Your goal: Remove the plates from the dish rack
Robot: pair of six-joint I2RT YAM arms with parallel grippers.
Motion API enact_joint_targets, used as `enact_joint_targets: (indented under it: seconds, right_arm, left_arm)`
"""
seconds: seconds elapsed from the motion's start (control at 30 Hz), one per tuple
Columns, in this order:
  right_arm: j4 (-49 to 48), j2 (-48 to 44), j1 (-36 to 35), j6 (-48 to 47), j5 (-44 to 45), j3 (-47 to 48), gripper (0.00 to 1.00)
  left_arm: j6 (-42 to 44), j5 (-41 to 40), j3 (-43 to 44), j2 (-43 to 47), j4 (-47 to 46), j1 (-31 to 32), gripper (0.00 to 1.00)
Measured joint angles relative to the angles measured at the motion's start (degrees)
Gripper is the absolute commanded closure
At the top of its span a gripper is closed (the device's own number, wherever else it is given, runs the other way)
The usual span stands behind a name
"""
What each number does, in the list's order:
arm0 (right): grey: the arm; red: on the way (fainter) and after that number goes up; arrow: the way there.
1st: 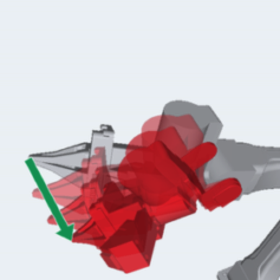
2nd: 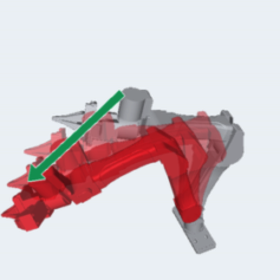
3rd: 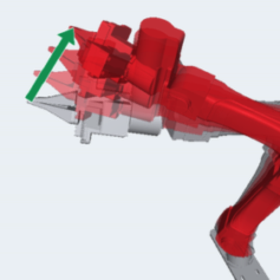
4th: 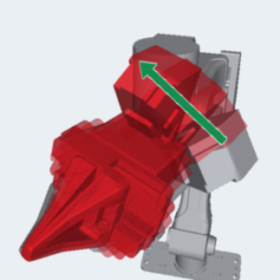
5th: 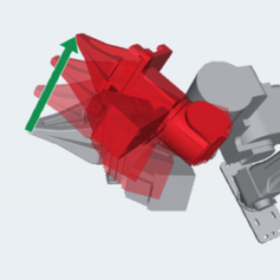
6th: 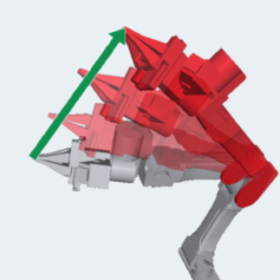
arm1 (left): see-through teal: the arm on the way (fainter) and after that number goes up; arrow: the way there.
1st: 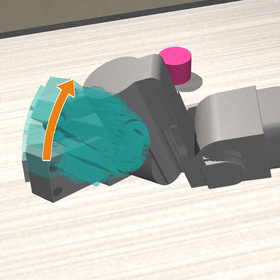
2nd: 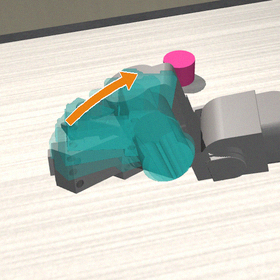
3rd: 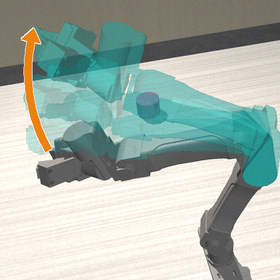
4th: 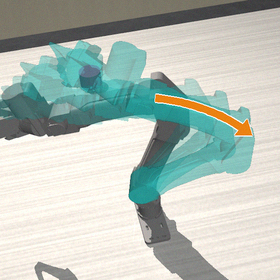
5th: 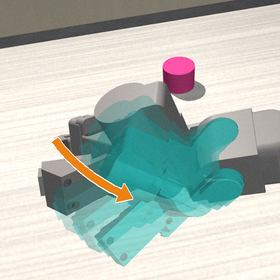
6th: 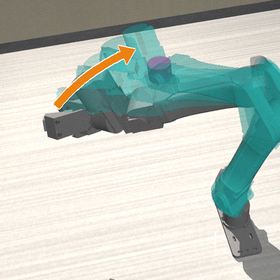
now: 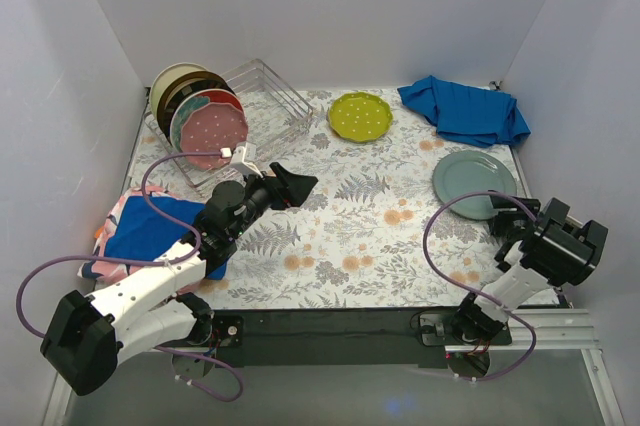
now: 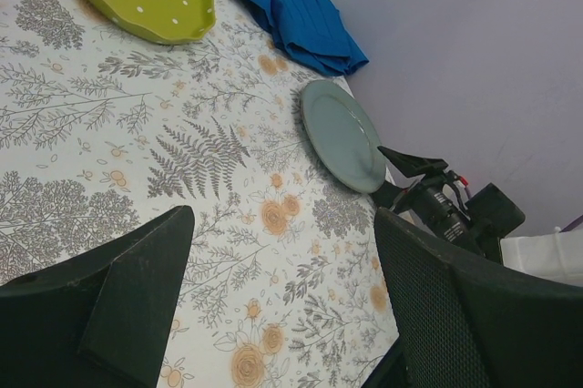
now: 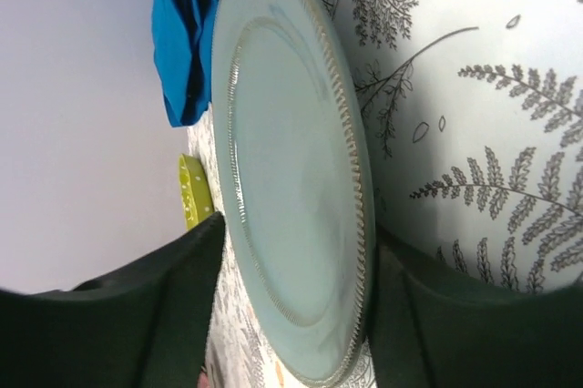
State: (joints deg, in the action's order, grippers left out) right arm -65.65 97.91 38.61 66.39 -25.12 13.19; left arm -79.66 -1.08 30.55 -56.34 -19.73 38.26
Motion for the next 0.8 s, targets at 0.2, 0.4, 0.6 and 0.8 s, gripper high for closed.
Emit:
enact_joint_targets:
  seconds: [0.2, 0.4, 0.6, 0.8]
  right_arm:
    - [12.28, -6.51, -0.04, -4.02, 3.19, 2.47, 0.22]
    - [26.73, -12.55, -0.04, -7.80, 8.61, 6.43, 0.12]
    - [39.15, -14.32, -0.11, -11.65, 11.34, 12.04, 0.14]
    - [51.76, -19.39, -3.32, -18.91, 14.40, 15.19, 0.16]
  left_arm:
    - [-0.02, 0.00, 0.00, 0.00, 0.00, 0.22, 0.22]
    - [0.02, 0.00, 0.00, 0.00, 0.00, 0.31, 0.24]
    - [0.07, 0.00, 0.00, 0.00, 0.02, 0.59, 0.25]
    - [0.22, -0.02, 0.00, 0.00, 0.02, 0.61, 0.26]
